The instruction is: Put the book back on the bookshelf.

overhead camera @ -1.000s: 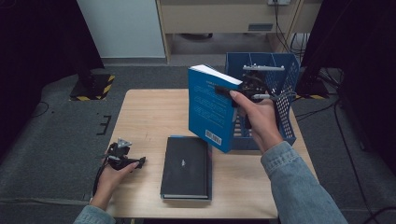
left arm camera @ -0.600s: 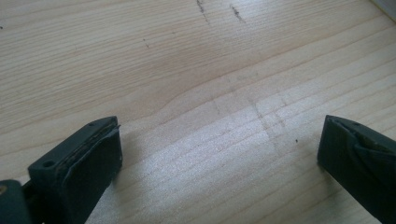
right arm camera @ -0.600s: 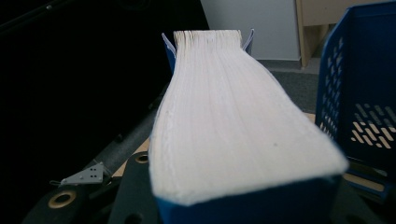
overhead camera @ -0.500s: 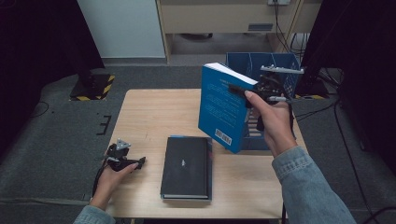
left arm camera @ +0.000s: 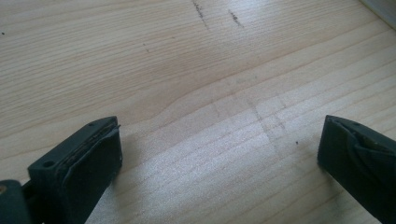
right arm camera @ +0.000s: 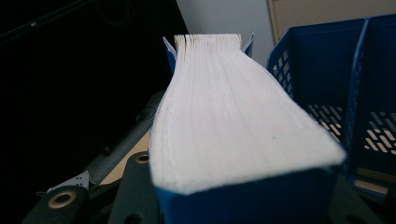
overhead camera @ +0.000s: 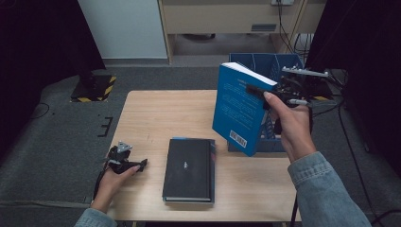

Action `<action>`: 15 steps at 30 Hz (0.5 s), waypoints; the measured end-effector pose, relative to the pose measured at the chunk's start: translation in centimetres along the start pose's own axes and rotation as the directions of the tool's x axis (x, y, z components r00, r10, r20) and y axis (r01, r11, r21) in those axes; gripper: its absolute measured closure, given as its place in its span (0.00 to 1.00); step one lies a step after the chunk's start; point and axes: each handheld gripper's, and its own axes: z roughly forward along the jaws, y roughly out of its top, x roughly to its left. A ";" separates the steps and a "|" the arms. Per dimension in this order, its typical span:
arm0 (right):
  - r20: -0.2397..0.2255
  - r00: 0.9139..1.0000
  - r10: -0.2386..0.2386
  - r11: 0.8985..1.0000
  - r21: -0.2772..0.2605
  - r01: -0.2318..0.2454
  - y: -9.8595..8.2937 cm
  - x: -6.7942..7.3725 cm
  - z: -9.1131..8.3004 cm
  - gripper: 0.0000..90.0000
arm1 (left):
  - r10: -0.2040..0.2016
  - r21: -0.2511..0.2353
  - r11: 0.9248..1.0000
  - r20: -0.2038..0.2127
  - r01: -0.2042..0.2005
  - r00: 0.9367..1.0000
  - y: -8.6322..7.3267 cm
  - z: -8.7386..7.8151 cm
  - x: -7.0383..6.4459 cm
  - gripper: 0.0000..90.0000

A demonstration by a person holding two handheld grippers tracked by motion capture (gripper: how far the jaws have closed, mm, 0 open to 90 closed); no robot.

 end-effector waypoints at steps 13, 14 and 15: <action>0.054 0.998 0.022 1.000 -0.017 -0.022 0.1 -1.9 -1.7 0.67 | -0.001 0.000 1.000 -0.002 0.001 1.000 0.0 0.0 0.0 0.00; 0.059 0.998 0.024 1.000 -0.019 -0.023 0.2 -2.0 -1.7 0.67 | -0.002 0.000 1.000 -0.002 0.002 1.000 0.0 0.0 0.0 0.00; 0.066 0.997 0.027 0.999 -0.019 -0.026 0.2 -2.2 -1.8 0.67 | -0.002 0.000 1.000 -0.002 0.002 1.000 0.0 0.0 0.0 0.00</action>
